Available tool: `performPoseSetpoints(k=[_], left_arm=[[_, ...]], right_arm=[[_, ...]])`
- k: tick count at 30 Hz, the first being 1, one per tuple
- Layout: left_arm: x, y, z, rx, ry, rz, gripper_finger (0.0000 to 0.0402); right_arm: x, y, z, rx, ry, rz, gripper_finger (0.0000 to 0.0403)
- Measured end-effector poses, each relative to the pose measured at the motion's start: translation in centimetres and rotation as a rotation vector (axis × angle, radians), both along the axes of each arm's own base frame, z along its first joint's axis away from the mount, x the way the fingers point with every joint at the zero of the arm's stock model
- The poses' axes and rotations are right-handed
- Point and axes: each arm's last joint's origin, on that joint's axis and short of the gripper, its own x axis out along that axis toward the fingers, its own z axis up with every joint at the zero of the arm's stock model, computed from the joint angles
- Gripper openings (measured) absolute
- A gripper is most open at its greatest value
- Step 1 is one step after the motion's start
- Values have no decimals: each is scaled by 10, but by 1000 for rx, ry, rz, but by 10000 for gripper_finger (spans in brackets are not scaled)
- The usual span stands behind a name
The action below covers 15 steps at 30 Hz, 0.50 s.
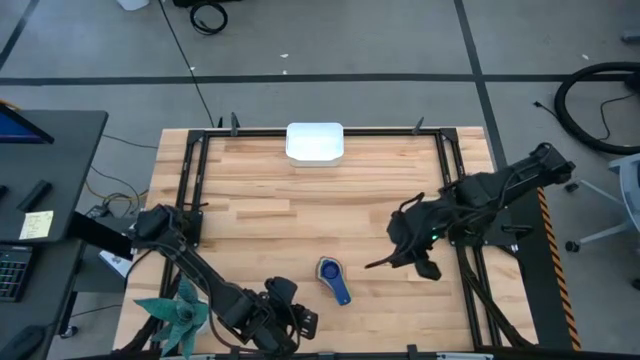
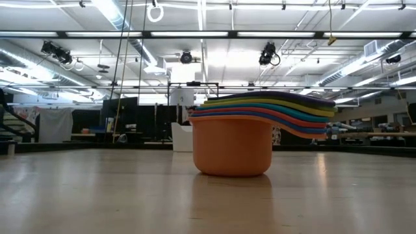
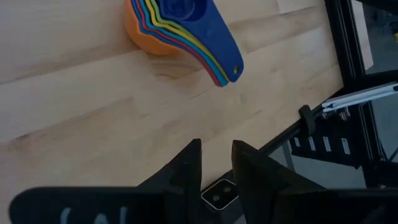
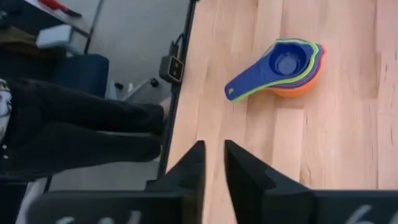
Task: Nest measuring cups in basket
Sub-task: Put the stacked measuring cups into the white bin
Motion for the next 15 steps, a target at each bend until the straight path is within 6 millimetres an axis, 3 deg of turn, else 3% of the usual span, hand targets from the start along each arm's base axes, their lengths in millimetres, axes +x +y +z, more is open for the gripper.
performPoseSetpoints(k=[7,15], left_arm=[[-1,-1,0,-3,0,-1,94],[-2,-2,0,-5,2,-3,94]], right_arm=[[23,12,-26,-13,109,65,11],[53,28,-73,-3,290,188,51]])
